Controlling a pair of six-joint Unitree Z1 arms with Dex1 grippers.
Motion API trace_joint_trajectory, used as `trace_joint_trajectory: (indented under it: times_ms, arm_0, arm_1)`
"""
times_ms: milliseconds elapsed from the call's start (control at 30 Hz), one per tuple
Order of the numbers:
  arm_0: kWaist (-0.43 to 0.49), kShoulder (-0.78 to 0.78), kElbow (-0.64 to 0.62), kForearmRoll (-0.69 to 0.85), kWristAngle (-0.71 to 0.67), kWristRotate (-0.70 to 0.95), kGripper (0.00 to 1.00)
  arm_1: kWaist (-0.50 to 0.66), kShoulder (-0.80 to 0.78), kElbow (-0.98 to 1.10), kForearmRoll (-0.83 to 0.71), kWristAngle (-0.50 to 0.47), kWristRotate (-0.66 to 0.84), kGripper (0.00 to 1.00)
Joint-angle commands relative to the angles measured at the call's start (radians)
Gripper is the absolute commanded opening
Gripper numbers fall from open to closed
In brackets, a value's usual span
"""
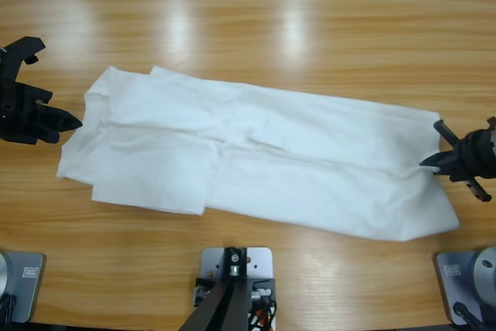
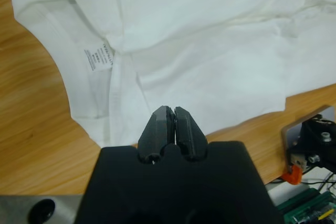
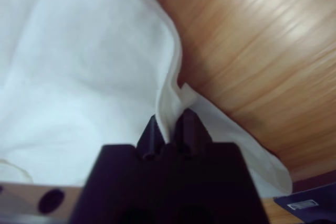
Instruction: Fold clothes
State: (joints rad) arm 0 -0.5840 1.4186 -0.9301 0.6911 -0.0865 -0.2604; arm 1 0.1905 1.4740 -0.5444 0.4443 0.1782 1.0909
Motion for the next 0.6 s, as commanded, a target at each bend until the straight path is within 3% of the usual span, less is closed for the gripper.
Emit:
trace_joint_trajectory:
  times_ms: [33,333,600]
  arm_0:
    - [-0.011,0.002,0.054,-0.016,0.014,-0.01,0.0]
    - [-0.011,0.0,0.055,-0.015,0.016,-0.01,0.0]
    - [-0.011,0.006,0.03,-0.003,0.017,-0.017,0.0]
  arm_1:
    - [0.03,0.002,0.034,-0.068,0.021,-0.092,0.0]
    - [-0.021,0.139,-0.102,-0.025,-0.042,-0.315,0.0]
    - [-0.034,0.201,-0.273,0.154,-0.322,-0.513,0.0]
